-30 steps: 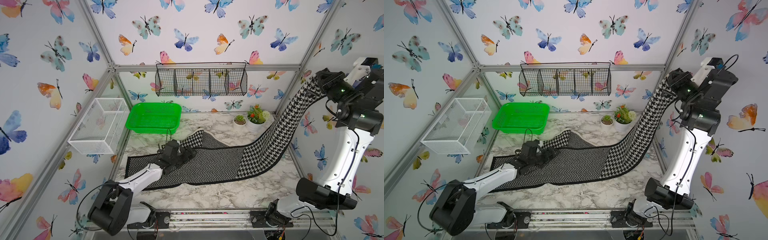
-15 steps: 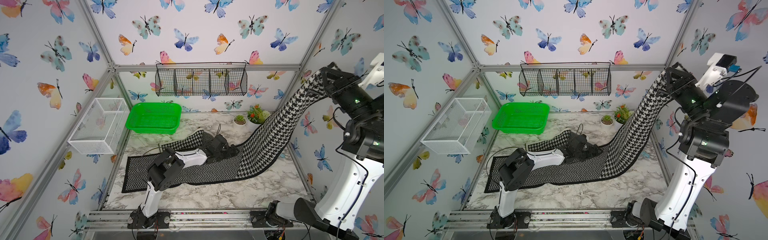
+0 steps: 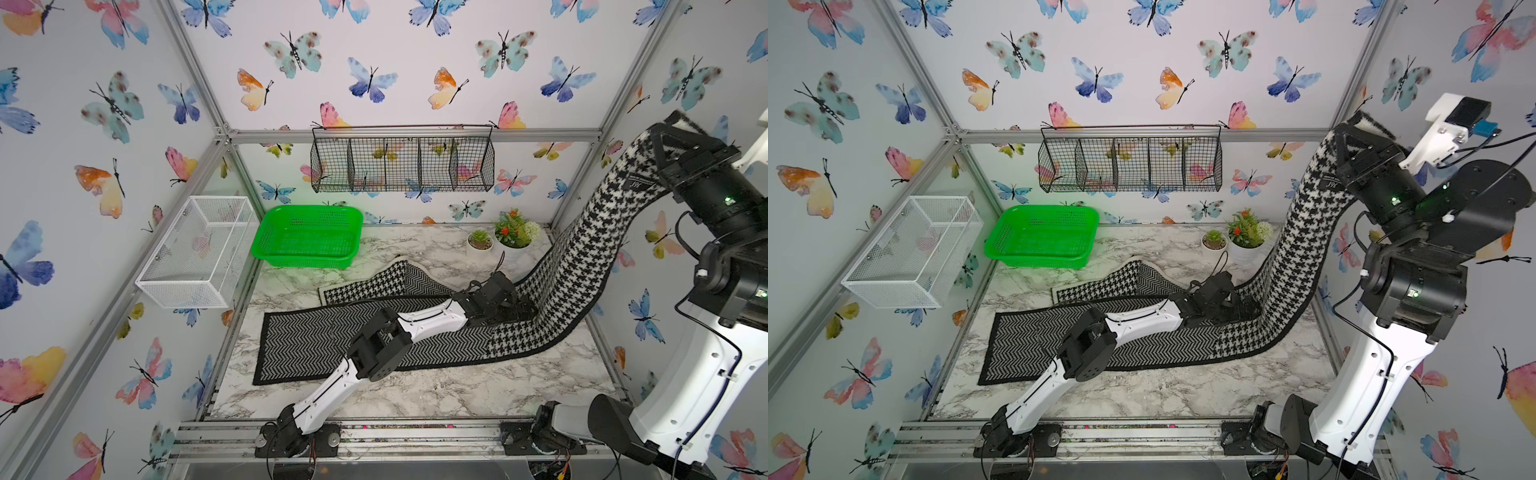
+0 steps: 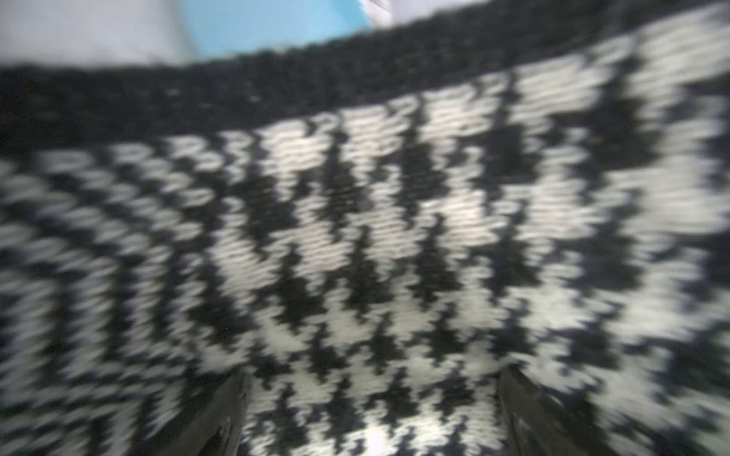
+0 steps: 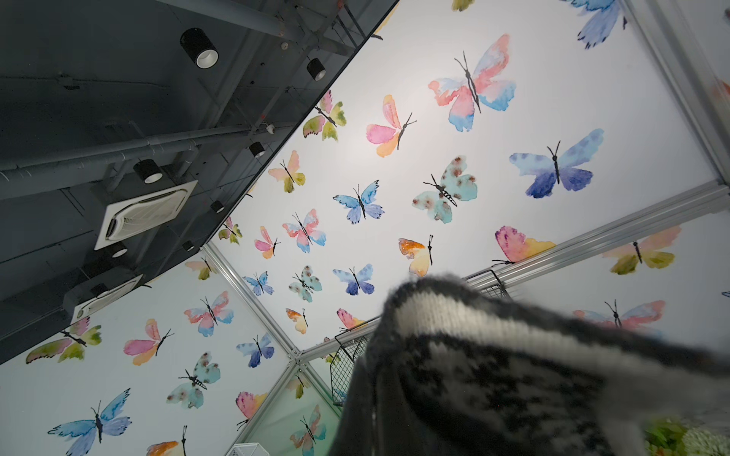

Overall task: Roll up the scarf and place it into the basket
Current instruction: Flatten out the scarf at the center of the board, then fold the scarf at the center of the board.

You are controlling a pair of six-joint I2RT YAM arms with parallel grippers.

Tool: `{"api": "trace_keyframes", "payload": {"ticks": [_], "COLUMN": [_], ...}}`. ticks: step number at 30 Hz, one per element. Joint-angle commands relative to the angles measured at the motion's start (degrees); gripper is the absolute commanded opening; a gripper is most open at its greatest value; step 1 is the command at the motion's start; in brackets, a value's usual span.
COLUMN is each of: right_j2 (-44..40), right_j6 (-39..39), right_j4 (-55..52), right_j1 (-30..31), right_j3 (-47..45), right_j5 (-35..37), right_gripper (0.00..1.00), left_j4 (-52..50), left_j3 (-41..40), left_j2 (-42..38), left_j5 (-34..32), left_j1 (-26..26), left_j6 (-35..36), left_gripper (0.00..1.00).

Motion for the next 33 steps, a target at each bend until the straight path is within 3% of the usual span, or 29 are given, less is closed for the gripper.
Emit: {"api": "trace_keyframes", "payload": {"ticks": [1, 5, 8, 13, 18, 26, 33], "right_j2": [0.30, 0.41, 0.67, 0.94, 1.13, 0.77, -1.00], "right_j6": [0.75, 0.90, 1.04, 1.12, 0.63, -0.14, -4.03], "right_j4": [2.97, 3.03, 3.82, 5.40, 5.73, 6.18, 5.73], "right_j1": [0.28, 0.26, 0.28, 1.21, 2.82, 5.25, 12.51], "right_j3": [1.63, 1.79, 1.15, -1.57, -3.71, -5.81, -11.95], "right_j5": [-1.15, -1.63, -2.75, -5.01, -5.52, -5.41, -3.11], "right_gripper": [0.01, 0.01, 0.01, 0.01, 0.01, 0.01, 0.01], "left_j4": [-1.59, -0.09, 1.80, 8.29, 8.28, 10.23, 10.68], "left_j3": [6.99, 13.16, 11.93, -11.03, -24.97, -33.84, -36.39], "left_j2": [4.61, 8.83, 8.92, -4.54, -17.16, -25.36, -27.33], "left_j5": [3.64, 5.88, 6.73, 3.36, 2.20, 3.80, 3.92], "left_j1": [-2.18, -3.70, -4.19, -0.85, 3.56, 7.34, 7.57], "left_j6": [-0.34, -1.84, -2.14, -0.75, 2.64, 3.25, 3.37], "left_gripper": [0.98, 0.98, 0.98, 0.98, 0.98, 0.98, 0.98]}}
